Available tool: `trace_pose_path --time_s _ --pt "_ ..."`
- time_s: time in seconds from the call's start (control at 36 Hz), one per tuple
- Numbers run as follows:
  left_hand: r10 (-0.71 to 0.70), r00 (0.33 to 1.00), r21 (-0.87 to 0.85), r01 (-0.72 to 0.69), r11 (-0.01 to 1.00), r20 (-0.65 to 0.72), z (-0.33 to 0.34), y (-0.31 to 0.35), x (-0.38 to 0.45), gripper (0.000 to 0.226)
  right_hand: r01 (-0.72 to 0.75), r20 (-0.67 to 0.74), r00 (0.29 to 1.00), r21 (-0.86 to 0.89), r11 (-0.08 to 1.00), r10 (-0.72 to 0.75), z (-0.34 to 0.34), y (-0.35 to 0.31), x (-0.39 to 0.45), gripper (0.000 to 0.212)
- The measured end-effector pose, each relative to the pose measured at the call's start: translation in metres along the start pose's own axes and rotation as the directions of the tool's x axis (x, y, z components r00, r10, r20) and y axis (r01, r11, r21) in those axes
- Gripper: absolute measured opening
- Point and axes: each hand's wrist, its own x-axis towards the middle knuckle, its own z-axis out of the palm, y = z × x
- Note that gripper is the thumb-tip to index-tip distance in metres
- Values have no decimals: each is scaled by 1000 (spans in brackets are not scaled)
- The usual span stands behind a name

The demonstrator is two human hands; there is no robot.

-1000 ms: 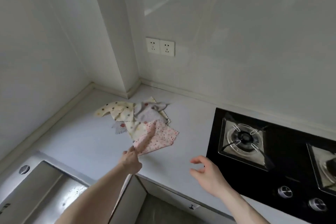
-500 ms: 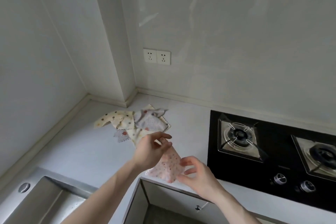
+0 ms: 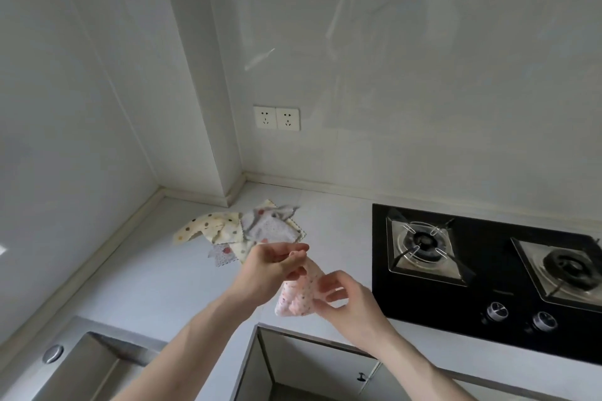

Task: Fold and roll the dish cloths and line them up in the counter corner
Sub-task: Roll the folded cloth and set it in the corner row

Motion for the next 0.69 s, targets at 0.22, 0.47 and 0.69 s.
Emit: trace_pose_path --time_s 0.22,0.47,0.69 --pt "50 999 90 -47 995 -22 4 10 -1 18 20 -114 993 -86 996 -30 16 -21 0 7" --pt "51 996 49 -47 998 -78 2 11 -3 22 -54 -54 997 -15 998 53 14 -37 -11 51" --pt "88 988 44 -83 996 -129 6 12 -7 24 11 -199 980 -66 998 -24 7 -26 -10 17"
